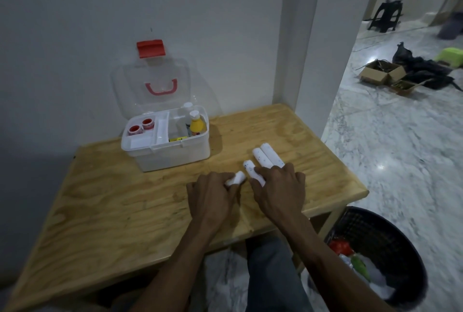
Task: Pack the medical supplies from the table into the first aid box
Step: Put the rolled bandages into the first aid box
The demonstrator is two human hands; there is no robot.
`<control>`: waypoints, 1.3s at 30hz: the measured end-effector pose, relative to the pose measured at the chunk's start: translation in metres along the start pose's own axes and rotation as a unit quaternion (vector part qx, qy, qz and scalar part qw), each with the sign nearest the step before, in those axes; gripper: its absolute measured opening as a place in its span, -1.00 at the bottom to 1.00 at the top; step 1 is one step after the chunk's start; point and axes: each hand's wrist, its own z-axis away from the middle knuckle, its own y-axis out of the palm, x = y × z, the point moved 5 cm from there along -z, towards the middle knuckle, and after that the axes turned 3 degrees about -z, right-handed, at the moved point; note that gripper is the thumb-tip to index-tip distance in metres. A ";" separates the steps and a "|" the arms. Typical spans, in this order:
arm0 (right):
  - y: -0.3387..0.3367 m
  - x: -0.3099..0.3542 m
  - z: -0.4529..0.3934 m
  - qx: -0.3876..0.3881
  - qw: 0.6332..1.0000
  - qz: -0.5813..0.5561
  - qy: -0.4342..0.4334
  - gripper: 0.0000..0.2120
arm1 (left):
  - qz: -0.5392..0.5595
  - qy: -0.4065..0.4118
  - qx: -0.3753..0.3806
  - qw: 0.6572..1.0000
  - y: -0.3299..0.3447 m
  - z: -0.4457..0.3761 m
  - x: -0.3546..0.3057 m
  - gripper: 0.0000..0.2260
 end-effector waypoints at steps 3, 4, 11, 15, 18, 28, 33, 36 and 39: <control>-0.005 0.000 0.000 -0.003 0.999 -0.042 0.010 -0.80 | 0.034 -0.002 -0.020 0.999 -0.006 0.003 0.001 -0.79; -0.007 0.002 -0.001 -0.007 0.998 -0.060 0.012 -0.80 | 0.046 -0.005 -0.030 0.998 -0.010 0.004 0.004 -0.78; -0.018 0.038 -0.017 -0.016 0.970 -0.241 0.016 -0.76 | 0.098 -0.036 -0.134 0.985 -0.069 -0.001 0.027 -0.74; -0.011 0.081 -0.037 0.010 0.953 -0.301 0.017 -0.66 | 0.105 -0.082 -0.190 0.973 -0.108 -0.016 0.054 -0.74; -0.009 0.124 -0.053 0.011 0.950 -0.312 -0.009 -0.66 | 0.089 -0.115 -0.222 0.964 -0.134 -0.032 0.080 -0.72; 0.040 0.215 -0.108 0.055 0.965 -0.255 -0.032 -0.61 | -0.036 -0.140 -0.174 0.974 -0.149 -0.087 0.128 -0.71; 0.056 0.224 -0.115 0.076 0.973 -0.217 -0.033 -0.67 | -0.079 -0.123 -0.125 0.981 -0.140 -0.105 0.143 -0.71; 0.059 0.226 -0.116 0.075 0.974 -0.212 -0.037 -0.70 | -0.092 -0.116 -0.104 0.984 -0.138 -0.111 0.148 -0.71; 0.062 0.227 -0.114 0.075 0.975 -0.206 -0.045 -0.71 | -0.105 -0.112 -0.090 0.984 -0.139 -0.113 0.149 -0.73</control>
